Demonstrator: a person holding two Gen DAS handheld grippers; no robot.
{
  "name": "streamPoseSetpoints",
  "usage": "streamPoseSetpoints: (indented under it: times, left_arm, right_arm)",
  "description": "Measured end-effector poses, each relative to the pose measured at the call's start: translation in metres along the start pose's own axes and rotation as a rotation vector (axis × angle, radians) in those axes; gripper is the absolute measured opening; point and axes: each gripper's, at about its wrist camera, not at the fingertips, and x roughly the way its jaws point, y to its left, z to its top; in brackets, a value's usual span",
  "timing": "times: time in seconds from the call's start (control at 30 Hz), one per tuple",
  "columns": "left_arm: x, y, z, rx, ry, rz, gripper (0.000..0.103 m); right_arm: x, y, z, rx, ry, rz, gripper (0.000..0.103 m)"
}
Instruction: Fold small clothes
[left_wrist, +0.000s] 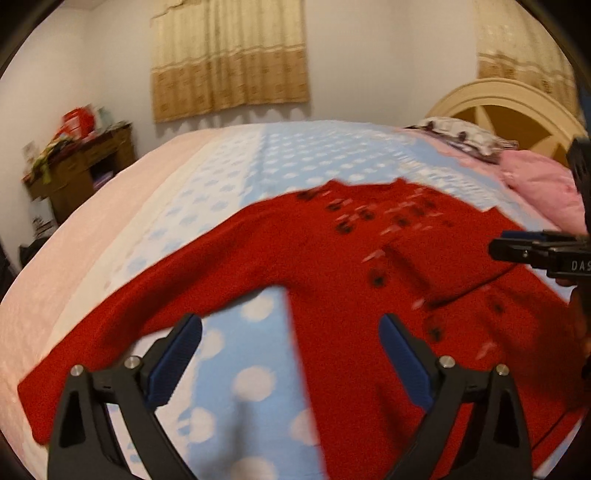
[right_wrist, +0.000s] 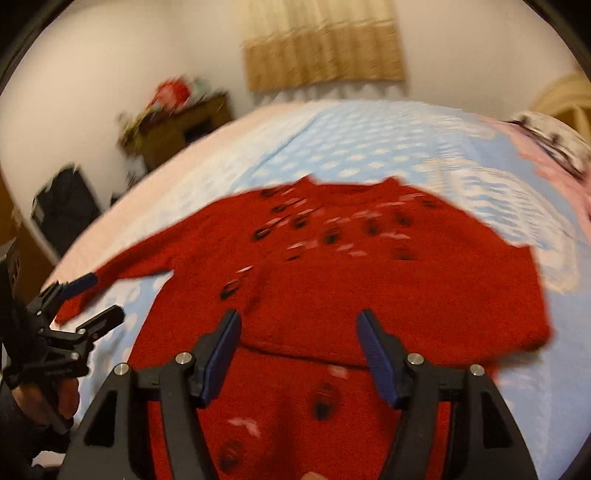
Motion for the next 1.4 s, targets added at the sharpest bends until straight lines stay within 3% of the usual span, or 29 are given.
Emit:
streamPoseSetpoints:
  times: [0.1, 0.17, 0.27, 0.5, 0.6, 0.63, 0.73, 0.93, 1.17, 1.4]
  left_arm:
    - [0.004, -0.025, 0.021, 0.02, 0.003, -0.065, 0.098]
    - [0.013, -0.046, 0.031, 0.06, 0.003, -0.082, 0.086]
    - [0.037, -0.077, 0.039, 0.109, 0.048, -0.121, 0.079]
    - [0.109, -0.107, 0.032, 0.129, 0.251, -0.095, 0.067]
    - [0.118, -0.099, 0.032, 0.038, 0.251, -0.153, 0.064]
    - [0.118, -0.096, 0.033, 0.014, 0.252, -0.172, 0.056]
    - [0.116, -0.099, 0.038, -0.004, 0.248, -0.263, 0.01]
    - [0.093, -0.1, 0.06, 0.013, 0.168, -0.28, 0.008]
    - [0.056, -0.057, 0.094, -0.018, 0.055, -0.252, 0.008]
    - [0.057, -0.013, 0.086, -0.079, 0.063, -0.2, 0.008]
  right_arm:
    - [-0.03, -0.04, -0.012, 0.079, -0.081, -0.121, 0.066]
    - [-0.044, -0.063, -0.023, 0.131, -0.114, -0.169, 0.066]
    - [-0.054, -0.086, -0.039, 0.179, -0.137, -0.209, 0.066]
    - [-0.061, -0.106, -0.058, 0.244, -0.219, -0.173, 0.066]
    - [-0.061, -0.1, -0.061, 0.209, -0.228, -0.146, 0.066]
    - [-0.059, -0.1, -0.062, 0.204, -0.225, -0.143, 0.066]
    - [-0.059, -0.1, -0.063, 0.207, -0.221, -0.138, 0.066]
    - [-0.064, -0.108, -0.068, 0.238, -0.246, -0.133, 0.066]
    - [-0.062, -0.106, -0.07, 0.233, -0.242, -0.142, 0.066]
    - [-0.061, -0.106, -0.07, 0.232, -0.237, -0.149, 0.066]
